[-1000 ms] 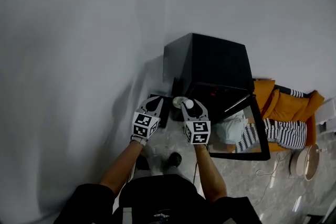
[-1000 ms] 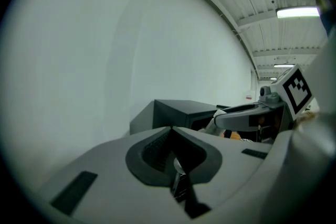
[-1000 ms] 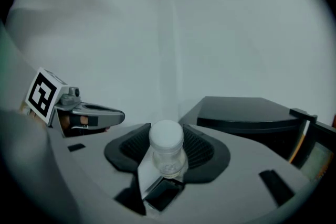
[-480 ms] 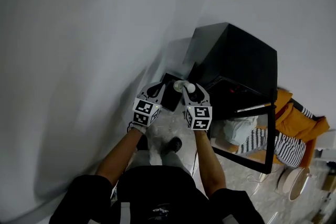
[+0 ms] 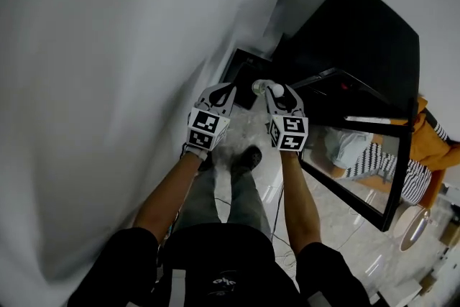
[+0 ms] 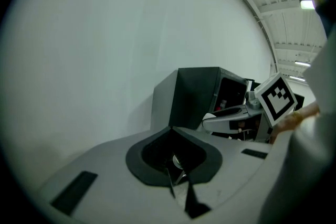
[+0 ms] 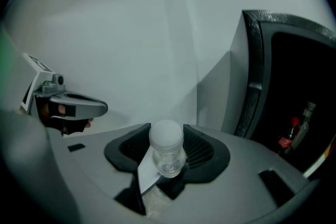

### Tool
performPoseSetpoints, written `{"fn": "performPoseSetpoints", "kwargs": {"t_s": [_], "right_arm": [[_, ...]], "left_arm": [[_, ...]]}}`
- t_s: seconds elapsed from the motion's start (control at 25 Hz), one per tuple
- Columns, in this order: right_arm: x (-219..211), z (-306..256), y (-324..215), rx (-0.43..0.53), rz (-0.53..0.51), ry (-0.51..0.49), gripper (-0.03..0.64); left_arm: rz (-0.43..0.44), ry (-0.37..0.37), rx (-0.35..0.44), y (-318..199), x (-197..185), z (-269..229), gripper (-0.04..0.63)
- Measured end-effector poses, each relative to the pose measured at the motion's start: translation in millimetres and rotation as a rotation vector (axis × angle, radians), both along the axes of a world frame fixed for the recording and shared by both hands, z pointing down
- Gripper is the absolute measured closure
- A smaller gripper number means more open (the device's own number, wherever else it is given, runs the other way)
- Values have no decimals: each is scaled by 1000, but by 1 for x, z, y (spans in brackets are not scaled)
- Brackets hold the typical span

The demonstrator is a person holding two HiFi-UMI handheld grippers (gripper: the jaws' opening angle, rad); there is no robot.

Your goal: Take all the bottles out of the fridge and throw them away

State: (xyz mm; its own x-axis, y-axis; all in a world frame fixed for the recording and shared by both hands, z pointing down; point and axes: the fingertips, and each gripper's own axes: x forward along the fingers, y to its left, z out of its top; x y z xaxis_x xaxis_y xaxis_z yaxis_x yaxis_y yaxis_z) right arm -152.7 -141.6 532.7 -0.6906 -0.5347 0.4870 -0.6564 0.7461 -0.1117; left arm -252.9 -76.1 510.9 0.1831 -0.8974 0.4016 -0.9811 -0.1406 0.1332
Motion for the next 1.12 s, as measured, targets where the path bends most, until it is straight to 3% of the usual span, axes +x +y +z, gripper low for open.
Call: {"fn": "performPoseSetpoints", "kwargs": {"t_s": [0.52, 1.12], "right_arm": [[18, 172, 23, -130, 34, 66, 417], [-20, 314, 5, -133, 2, 113, 417]], "left_arm": [[2, 73, -124, 19, 20, 162, 588], [-17, 123, -145, 9, 10, 259, 588]]}}
